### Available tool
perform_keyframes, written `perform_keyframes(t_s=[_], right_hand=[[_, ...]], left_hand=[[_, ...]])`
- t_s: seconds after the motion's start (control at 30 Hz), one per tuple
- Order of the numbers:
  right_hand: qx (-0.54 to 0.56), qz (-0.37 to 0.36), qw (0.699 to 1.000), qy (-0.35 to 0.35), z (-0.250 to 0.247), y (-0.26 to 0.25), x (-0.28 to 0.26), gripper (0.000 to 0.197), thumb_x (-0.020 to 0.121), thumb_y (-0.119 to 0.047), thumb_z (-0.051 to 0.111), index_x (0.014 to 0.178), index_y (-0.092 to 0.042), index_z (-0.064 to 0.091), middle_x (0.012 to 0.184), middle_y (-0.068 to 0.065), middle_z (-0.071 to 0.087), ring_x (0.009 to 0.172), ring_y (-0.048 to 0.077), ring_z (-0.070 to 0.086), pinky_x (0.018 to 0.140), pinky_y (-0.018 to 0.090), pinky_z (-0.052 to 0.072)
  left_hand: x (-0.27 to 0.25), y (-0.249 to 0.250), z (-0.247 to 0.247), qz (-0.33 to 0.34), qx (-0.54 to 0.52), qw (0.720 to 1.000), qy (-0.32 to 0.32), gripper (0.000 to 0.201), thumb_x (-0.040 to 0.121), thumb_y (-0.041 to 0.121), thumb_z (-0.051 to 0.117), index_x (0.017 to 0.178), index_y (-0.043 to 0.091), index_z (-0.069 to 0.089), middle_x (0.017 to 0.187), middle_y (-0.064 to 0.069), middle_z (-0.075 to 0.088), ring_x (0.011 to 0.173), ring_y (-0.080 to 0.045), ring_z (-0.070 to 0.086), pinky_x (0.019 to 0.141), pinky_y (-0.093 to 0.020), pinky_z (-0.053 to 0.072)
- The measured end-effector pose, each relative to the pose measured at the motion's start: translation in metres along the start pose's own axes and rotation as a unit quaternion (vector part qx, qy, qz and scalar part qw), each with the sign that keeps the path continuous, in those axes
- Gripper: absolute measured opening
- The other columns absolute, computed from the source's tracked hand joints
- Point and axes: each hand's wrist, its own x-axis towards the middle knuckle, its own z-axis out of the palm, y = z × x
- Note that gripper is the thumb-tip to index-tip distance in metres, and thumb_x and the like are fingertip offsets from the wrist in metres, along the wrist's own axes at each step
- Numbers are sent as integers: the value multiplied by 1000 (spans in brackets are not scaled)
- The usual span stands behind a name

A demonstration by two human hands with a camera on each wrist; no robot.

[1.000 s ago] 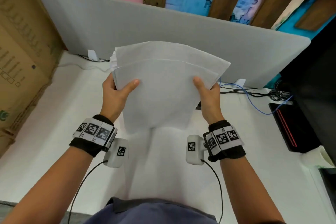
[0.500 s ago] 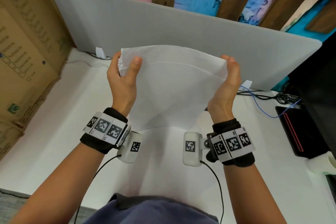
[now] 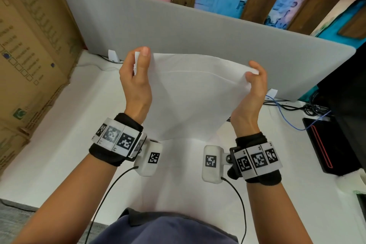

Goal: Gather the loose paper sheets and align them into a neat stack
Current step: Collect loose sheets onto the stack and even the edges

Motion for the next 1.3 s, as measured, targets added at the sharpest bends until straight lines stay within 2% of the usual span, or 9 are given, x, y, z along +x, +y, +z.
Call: perform_keyframes(t_s=[0.17,0.33,0.47,0.57,0.67,0.87,1.1,1.2,1.3], right_hand=[[26,8,1000,4,1,8,-4,94,44,-87,60,116,-27,60,133,7,54,127,23,47,110,49,32],[11,23,1000,6,-1,6,2,42,56,-56,61,94,-37,65,125,8,57,122,28,49,108,55,34],[27,23,999,8,-1,7,2,67,54,-71,63,107,-31,64,129,3,55,125,25,48,108,54,34],[36,36,999,12,-1,7,1,88,42,-91,54,108,-33,65,138,3,49,131,22,42,111,50,30],[26,50,998,8,-3,7,6,80,53,-76,56,117,-28,60,136,2,52,129,21,45,110,50,31],[8,38,999,1,-6,8,8,42,60,-45,56,100,-35,63,106,-6,58,123,25,49,109,51,33],[-69,-42,984,-158,-29,27,13,45,69,-17,71,109,-26,54,99,-10,65,87,1,64,75,21,51],[-157,11,967,-199,-37,50,18,40,68,-2,78,97,-23,61,92,-11,68,82,-1,66,72,18,51],[-148,46,975,-158,-31,67,15,28,79,3,67,90,-21,59,89,-8,63,69,-9,64,65,9,49]], left_hand=[[0,1,0,-14,-13,1000,-9,37,72,54,47,82,20,58,82,2,54,86,-18,51,82,-34,41],[0,8,4,-50,-11,999,-1,37,71,58,50,80,23,59,77,17,55,84,-3,54,88,-20,39],[0,8,4,-43,-11,999,1,26,66,47,58,79,25,58,80,12,55,84,-11,51,81,-26,39],[-4,9,5,-36,-20,999,8,23,78,42,56,85,20,57,81,15,53,82,2,51,82,-12,36],[-6,11,6,-27,-14,999,14,21,89,36,51,89,16,56,84,18,52,78,18,49,78,3,32],[-5,15,6,-21,-8,999,28,28,71,32,56,95,17,57,83,8,52,75,1,47,75,-12,37],[-9,-8,-12,63,54,994,-75,43,74,43,67,111,29,49,103,-11,56,100,-38,56,90,-57,46],[-6,-37,-28,-26,94,988,-119,71,63,29,80,124,13,47,117,-6,57,108,-19,60,90,-33,51],[-12,-62,-32,-115,125,978,-124,60,71,8,77,124,4,51,109,2,63,95,3,62,88,-27,52]])
